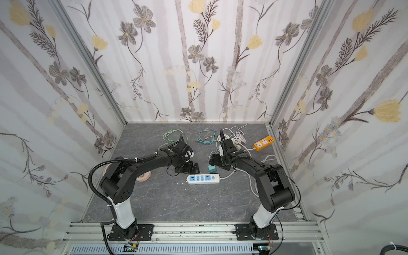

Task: Insert the plug
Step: 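Close the right gripper on the teal charger beside the strip, then lift the teal charger with the right gripper toward the left gripper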

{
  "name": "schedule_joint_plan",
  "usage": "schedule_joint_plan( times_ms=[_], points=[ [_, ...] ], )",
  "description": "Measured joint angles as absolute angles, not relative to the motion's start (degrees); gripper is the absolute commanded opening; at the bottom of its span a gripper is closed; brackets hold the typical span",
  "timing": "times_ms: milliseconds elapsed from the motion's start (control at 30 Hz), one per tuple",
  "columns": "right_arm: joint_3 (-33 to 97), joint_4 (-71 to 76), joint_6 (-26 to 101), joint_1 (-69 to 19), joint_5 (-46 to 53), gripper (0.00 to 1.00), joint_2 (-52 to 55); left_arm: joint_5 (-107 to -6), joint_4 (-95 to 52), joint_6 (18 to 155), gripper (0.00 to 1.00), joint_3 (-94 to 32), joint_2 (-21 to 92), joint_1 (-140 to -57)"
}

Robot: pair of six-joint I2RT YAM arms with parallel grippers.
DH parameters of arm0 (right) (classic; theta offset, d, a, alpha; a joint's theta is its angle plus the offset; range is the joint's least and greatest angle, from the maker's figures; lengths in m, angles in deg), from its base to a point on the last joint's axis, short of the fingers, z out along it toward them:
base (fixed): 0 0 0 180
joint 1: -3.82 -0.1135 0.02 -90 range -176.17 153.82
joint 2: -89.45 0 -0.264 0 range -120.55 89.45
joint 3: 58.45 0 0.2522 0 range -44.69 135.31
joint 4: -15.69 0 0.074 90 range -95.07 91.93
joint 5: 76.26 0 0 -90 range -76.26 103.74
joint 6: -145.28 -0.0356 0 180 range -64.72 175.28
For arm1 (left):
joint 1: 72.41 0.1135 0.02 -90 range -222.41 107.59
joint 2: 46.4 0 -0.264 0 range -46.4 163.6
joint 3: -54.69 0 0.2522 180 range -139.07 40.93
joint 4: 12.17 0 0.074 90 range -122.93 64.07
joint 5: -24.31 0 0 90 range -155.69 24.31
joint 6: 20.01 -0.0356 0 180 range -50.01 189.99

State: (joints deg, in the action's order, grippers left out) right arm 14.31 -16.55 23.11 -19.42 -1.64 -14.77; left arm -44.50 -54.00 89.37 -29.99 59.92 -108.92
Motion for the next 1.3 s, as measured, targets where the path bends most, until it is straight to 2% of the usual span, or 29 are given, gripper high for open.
schedule_joint_plan(
  times_ms=[500,767,900,1133,1300],
  points=[
    [26.8,-30.1,32.8,-28.1,9.9,0.74,-26.4,-49.6,-46.7,95.3,1.00,-23.9,52.3,-103.8],
    [29.9,-33.9,34.6,-29.6,14.2,0.66,-29.7,-49.8,-45.8,96.5,1.00,-23.7,52.4,-103.5],
    [30.3,-34.7,34.9,-29.8,15.2,0.57,-30.8,-50.5,-45.5,97.1,1.00,-23.3,52.4,-103.2],
    [29.4,-35.1,35.3,-30.2,17.9,0.34,-29.2,-50.5,-45.4,97.2,1.00,-23.2,52.3,-102.7],
    [26.0,-34.1,37.2,-30.2,21.3,0.32,-17.5,-49.1,-45.7,97.2,1.00,-25.5,52.3,-102.4]
  ],
)
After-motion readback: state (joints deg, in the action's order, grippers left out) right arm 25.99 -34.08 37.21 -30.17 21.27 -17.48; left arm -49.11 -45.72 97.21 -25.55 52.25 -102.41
